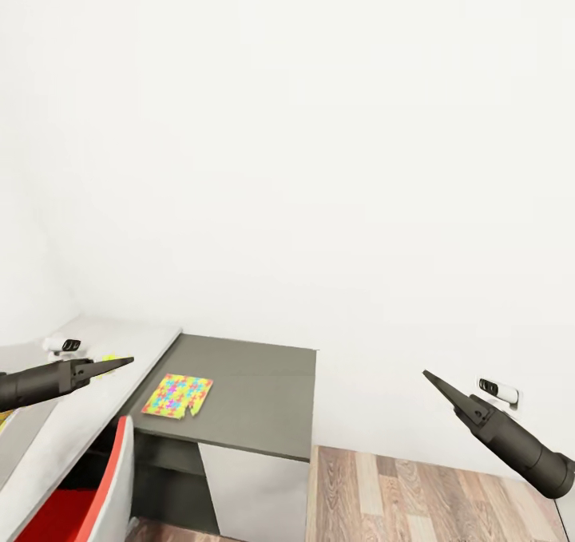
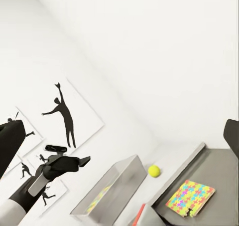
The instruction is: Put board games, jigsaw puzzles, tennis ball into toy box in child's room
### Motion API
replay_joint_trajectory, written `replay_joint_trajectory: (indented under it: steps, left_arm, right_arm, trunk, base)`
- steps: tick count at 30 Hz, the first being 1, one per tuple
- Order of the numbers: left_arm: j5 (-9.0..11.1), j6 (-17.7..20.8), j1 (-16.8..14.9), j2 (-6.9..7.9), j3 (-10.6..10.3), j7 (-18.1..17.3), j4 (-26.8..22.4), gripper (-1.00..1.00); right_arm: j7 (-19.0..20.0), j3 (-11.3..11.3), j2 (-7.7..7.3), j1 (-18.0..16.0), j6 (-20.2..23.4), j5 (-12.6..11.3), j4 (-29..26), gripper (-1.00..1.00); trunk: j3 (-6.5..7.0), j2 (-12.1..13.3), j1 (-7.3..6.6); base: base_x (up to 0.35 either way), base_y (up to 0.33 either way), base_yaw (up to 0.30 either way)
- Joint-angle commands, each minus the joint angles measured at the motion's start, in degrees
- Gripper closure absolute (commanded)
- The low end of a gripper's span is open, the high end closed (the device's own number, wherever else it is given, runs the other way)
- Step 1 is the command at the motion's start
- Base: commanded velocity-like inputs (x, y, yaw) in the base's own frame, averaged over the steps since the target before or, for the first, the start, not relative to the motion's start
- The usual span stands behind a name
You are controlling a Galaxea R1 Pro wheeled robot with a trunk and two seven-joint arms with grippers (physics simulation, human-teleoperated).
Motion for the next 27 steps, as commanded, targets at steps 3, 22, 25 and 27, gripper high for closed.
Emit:
replay_joint_trajectory:
  steps: [3,22,25,27]
  left_arm:
    - [0.0,0.6,0.0,0.03,0.0,-0.2,0.0,-1.00]
    - [-0.2,0.6,0.0,-0.09,0.0,-0.2,0.1,-1.00]
    - [-0.2,0.6,0.0,-0.14,-0.1,-0.2,0.1,-1.00]
    - [-0.2,0.6,0.0,-0.15,-0.1,-0.2,0.0,-1.00]
  right_arm:
    - [0.1,0.0,0.02,-0.1,0.4,-0.2,0.0,-1.00]
    - [0.1,0.1,0.43,-0.1,0.3,0.0,-0.1,-1.00]
    - [0.1,0.1,0.44,-0.1,0.3,0.1,-0.1,-1.00]
    - [0.1,0.1,0.42,-0.1,0.3,0.1,-0.1,-1.00]
  trunk:
    - [-0.01,-0.1,0.05]
    - [0.43,-0.1,0.05]
    - [0.43,-0.1,0.05]
    - [0.45,-0.1,0.05]
  base:
    - [0.185,0.095,-0.272]
    - [0.132,0.080,-0.164]
    - [0.217,0.116,0.074]
    - [0.229,0.040,0.179]
